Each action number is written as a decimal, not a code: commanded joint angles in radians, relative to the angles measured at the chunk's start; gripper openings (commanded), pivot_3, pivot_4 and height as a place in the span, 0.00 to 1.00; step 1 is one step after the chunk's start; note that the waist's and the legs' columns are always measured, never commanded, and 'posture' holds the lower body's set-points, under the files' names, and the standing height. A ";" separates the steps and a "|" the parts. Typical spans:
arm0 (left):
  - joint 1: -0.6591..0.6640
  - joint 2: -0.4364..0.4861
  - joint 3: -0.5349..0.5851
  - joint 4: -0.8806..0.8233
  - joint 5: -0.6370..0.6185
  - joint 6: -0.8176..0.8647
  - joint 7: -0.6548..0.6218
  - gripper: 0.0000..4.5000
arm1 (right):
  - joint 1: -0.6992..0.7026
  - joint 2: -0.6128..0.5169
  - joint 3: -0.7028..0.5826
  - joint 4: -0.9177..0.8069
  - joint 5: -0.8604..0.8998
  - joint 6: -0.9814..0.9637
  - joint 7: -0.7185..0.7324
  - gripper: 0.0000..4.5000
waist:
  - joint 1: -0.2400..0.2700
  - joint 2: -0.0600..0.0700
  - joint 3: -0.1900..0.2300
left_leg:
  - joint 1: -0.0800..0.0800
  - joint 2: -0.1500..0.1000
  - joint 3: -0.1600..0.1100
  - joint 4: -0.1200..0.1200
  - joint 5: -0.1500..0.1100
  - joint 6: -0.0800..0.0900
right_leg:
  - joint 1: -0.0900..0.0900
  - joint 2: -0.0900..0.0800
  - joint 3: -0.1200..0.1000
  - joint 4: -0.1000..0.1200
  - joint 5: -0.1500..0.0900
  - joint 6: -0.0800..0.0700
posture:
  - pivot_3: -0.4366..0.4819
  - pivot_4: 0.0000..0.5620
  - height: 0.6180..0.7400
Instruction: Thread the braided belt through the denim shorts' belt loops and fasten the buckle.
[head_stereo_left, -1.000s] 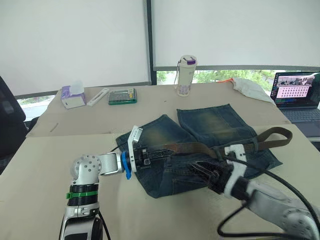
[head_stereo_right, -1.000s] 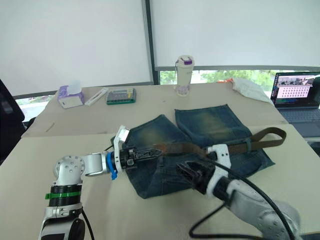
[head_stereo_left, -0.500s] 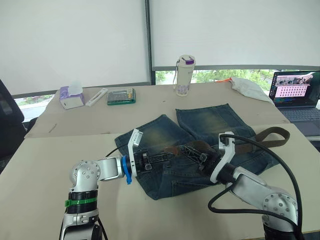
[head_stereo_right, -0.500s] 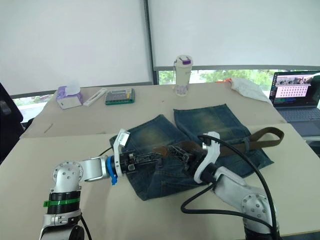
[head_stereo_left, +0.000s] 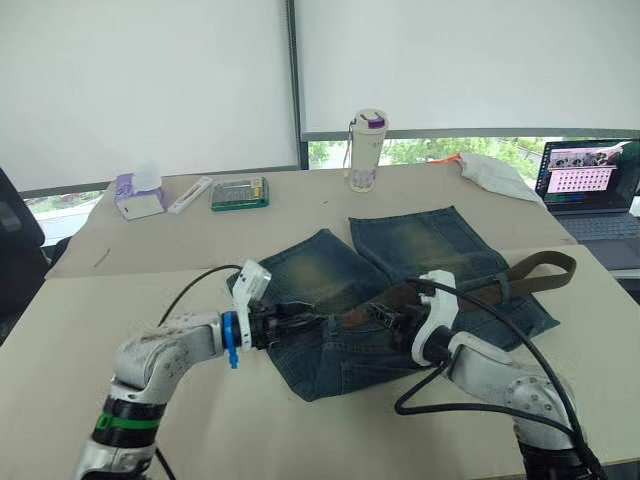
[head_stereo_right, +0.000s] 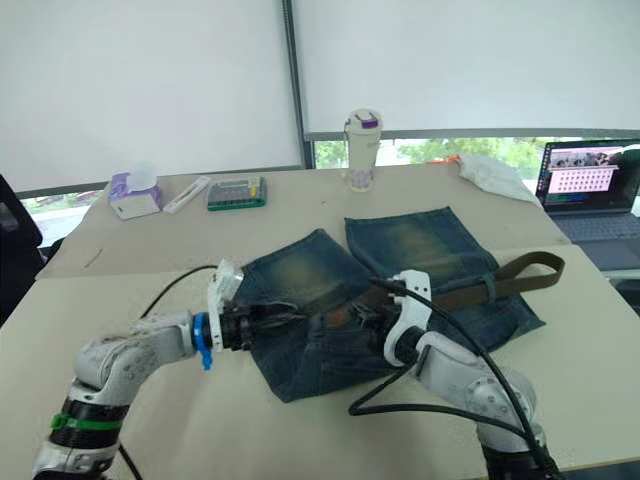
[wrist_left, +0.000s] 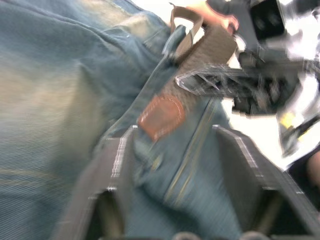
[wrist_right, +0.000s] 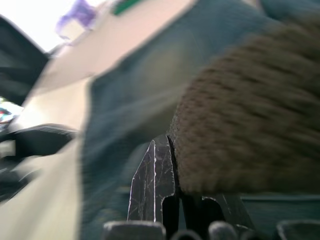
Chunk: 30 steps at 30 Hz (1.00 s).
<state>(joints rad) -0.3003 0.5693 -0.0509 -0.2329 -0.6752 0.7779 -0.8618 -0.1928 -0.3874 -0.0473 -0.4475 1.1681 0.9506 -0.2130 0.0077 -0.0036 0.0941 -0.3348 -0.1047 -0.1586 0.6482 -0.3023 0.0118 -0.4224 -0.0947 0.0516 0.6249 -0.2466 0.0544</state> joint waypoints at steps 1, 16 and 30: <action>0.043 0.048 -0.058 -0.020 0.111 -0.176 -0.101 0.60 | -0.021 0.017 -0.006 0.007 -0.042 0.004 -0.017 0.00 | 0.003 0.000 0.000 | 0.000 0.000 0.000 0.000 0.000 0.000 | 0.000 0.000 0.000 0.000 0.000 0.000 | 0.48 0.27 1.00; 0.090 0.006 -0.086 0.044 0.241 -0.285 -0.066 0.60 | -0.082 0.108 0.051 0.132 -0.073 0.142 0.070 0.00 | -0.016 0.000 0.000 | 0.000 0.001 0.000 -0.002 0.000 0.001 | 0.001 0.001 0.000 0.001 0.000 0.000 | 0.48 0.27 1.00; 0.113 -0.036 -0.029 0.031 0.146 -0.063 0.014 0.60 | -0.165 0.177 0.105 0.243 -0.170 0.158 0.300 0.00 | -0.023 0.001 0.000 | 0.001 0.002 0.000 -0.003 0.000 0.001 | 0.000 0.002 -0.001 0.003 0.000 0.000 | 0.48 0.27 1.00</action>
<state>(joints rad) -0.1832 0.5402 -0.1146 -0.1798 -0.4877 0.6751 -0.8644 -0.3404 -0.2236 0.0599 -0.2037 0.9943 1.1177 0.0488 -0.0153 -0.0027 0.0937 -0.3342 -0.1025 -0.1589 0.6456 -0.3027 0.0126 -0.4220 -0.0930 0.0506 0.6286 -0.2464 0.0542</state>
